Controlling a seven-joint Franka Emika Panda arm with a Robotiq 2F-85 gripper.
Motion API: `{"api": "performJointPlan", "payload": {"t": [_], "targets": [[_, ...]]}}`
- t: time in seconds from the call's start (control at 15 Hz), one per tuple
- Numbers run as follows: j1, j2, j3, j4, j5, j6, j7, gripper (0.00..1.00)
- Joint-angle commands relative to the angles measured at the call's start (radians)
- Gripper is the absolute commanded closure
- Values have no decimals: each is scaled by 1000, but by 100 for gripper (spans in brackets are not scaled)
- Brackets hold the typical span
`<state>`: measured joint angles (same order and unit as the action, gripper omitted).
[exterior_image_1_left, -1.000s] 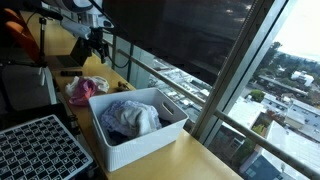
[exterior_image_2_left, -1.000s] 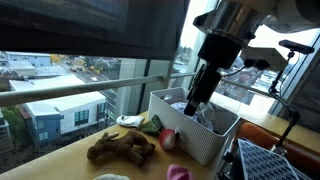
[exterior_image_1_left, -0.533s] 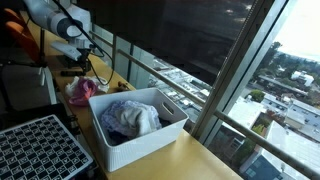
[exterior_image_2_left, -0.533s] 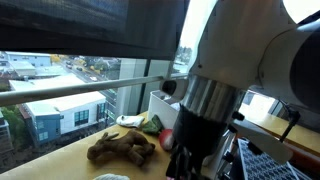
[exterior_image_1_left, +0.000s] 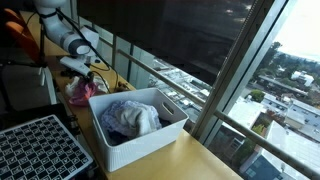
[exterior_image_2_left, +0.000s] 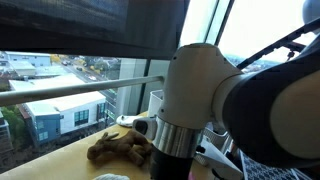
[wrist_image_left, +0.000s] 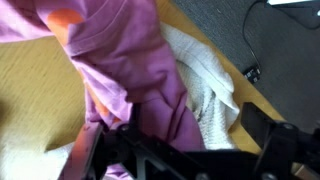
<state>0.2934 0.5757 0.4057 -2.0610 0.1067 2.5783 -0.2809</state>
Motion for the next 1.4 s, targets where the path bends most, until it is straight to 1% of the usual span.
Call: {"api": "performJointPlan", "payload": {"t": [0.0,0.2,0.53,0.8,0.87,0.93,1.2,1.33], "targets": [[-50,88,18,85,-9,-3,-100,0],[-62,154,27,116,-10,-1,-140,0],[-38,235,40,102,-24,21,-133,0],[-31,265,21,92,-63,29,-138,0],[-40,260,16,90,-73,28,-142,7],[-48,258,12,87,-80,27,-145,26],[-97,240,-2,77,-95,18,-158,57],[-119,229,-10,85,-105,12,-157,69]]}}
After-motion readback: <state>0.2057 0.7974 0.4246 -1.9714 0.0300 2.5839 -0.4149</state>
